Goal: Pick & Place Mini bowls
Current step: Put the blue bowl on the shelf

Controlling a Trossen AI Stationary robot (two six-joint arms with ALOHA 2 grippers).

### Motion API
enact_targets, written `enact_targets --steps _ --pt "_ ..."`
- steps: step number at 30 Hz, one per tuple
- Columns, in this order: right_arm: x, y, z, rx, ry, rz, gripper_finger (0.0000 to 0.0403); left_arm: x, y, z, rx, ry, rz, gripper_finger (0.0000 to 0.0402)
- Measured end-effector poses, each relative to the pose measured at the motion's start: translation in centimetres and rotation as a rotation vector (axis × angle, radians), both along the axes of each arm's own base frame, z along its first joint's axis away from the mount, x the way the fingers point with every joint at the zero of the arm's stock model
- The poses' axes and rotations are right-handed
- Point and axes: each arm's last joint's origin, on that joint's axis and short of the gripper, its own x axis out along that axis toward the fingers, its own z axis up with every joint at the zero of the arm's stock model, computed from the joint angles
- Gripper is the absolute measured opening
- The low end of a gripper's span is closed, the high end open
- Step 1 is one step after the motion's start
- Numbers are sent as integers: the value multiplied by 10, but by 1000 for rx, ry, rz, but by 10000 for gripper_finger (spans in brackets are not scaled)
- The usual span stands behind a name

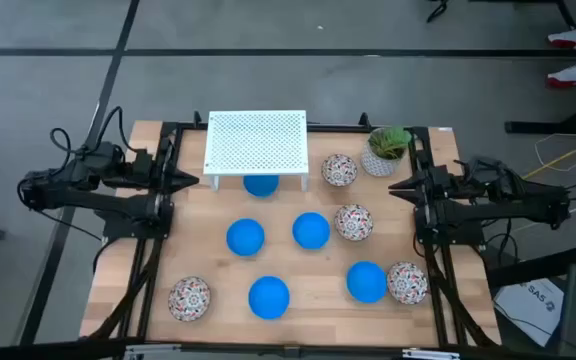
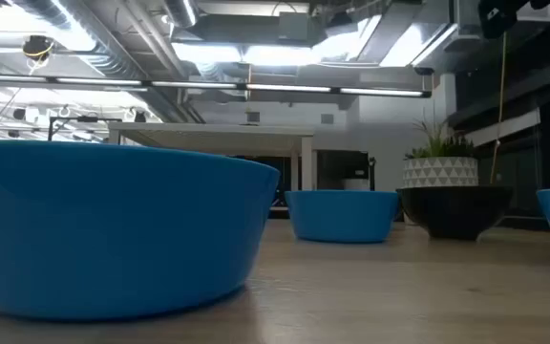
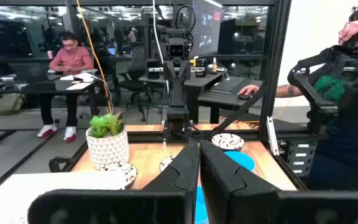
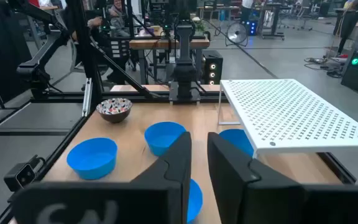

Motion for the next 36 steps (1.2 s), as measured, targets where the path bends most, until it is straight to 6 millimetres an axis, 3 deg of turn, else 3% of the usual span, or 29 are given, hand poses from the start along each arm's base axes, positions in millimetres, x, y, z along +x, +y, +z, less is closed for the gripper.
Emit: enact_targets --steps 18,36 --pt "2 -1 6 67 -66 -49 55 0 0 0 0 0 0 8" --pt "51 0 -14 62 159 -50 55 0 0 0 0 0 0 9"
